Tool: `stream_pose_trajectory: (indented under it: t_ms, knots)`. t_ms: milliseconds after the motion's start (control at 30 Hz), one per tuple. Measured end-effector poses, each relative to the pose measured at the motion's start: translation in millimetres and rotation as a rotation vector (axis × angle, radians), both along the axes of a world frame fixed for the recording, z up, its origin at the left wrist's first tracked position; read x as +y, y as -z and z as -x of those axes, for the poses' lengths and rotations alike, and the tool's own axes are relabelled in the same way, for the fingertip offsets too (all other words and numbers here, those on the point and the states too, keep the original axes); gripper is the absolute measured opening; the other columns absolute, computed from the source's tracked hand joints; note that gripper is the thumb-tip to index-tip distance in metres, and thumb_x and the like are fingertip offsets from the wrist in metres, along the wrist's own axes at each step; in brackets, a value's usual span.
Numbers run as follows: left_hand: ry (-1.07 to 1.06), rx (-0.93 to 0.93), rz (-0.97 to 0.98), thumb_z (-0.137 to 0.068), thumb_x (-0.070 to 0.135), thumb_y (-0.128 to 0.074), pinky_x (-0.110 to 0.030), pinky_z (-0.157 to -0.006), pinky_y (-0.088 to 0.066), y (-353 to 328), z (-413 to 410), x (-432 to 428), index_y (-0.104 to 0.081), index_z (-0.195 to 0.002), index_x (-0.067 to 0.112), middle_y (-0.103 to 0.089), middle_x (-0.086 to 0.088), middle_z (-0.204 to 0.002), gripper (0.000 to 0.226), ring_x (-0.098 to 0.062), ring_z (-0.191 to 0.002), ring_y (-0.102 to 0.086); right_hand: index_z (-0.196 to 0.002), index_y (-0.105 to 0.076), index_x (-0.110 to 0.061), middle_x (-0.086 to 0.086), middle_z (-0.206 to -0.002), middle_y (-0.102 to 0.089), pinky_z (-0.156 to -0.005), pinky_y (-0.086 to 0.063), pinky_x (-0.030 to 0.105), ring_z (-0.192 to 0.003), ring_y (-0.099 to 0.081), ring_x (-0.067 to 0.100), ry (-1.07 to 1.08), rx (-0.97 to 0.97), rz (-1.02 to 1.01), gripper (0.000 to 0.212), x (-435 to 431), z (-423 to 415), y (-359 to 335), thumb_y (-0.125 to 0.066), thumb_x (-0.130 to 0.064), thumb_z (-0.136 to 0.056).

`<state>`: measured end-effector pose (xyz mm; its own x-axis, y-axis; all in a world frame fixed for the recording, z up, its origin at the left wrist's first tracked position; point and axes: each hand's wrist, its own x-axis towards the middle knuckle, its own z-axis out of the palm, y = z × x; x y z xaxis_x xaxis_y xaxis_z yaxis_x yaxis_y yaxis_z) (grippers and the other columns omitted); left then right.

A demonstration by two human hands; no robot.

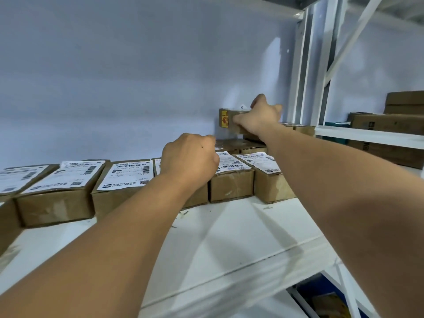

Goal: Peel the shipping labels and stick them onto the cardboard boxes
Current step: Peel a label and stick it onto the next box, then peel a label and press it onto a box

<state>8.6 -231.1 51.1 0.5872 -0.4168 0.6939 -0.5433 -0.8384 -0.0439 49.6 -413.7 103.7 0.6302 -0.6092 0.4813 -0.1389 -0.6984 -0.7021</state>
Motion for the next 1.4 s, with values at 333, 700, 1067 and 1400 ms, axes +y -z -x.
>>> stream_pose_trajectory:
  t_ms: [333, 700, 1067, 1400]
  knots:
    - [0.488, 0.383, 0.621, -0.082, 0.015, -0.067, -0.027, -0.097, -0.040, -3.3, 43.7, 38.5, -0.028, -0.142, 0.029, -0.042, 0.001, -0.141, 0.073, -0.015, -0.124, -0.044, -0.133, -0.051, -0.029, 0.011, -0.142, -0.016, -0.106, -0.028, 0.025, -0.135, -0.019, 0.026, -0.257, -0.304, -0.062, 0.062, 115.7, 113.0, 28.0, -0.069, -0.035, -0.074]
    - [0.401, 0.325, 0.780, -0.086, 0.004, -0.061, -0.029, -0.091, -0.048, 31.4, 143.8, 135.9, -0.049, -0.129, 0.017, -0.060, 0.001, -0.118, 0.046, -0.014, -0.104, -0.060, -0.109, -0.058, -0.031, -0.003, -0.116, -0.033, -0.096, -0.039, 0.017, -0.103, -0.049, 0.006, -0.561, -0.290, -0.029, 0.038, 205.3, 206.3, 60.8, -0.075, -0.031, -0.075]
    - [-0.058, 0.119, 0.358, -0.084, 0.049, -0.059, -0.039, -0.101, -0.027, 41.6, 171.8, 238.8, -0.038, -0.138, 0.033, -0.053, 0.002, -0.132, 0.060, -0.022, -0.127, -0.034, -0.111, -0.065, -0.030, -0.002, -0.116, -0.064, -0.094, -0.051, 0.032, -0.105, -0.062, 0.014, -0.832, -0.053, -0.277, 0.036, 246.3, 214.2, 91.3, -0.078, -0.028, -0.077]
    - [-0.293, 0.056, 0.307, -0.084, 0.044, -0.047, -0.047, -0.100, -0.034, 75.9, 134.9, 271.5, -0.062, -0.116, 0.015, -0.059, -0.008, -0.123, 0.046, -0.034, -0.118, -0.044, -0.125, -0.062, -0.028, -0.007, -0.135, -0.052, -0.079, -0.037, 0.006, -0.112, -0.046, 0.001, -0.900, 0.054, -0.073, 0.050, 263.4, 189.8, 95.8, -0.076, -0.033, -0.078]
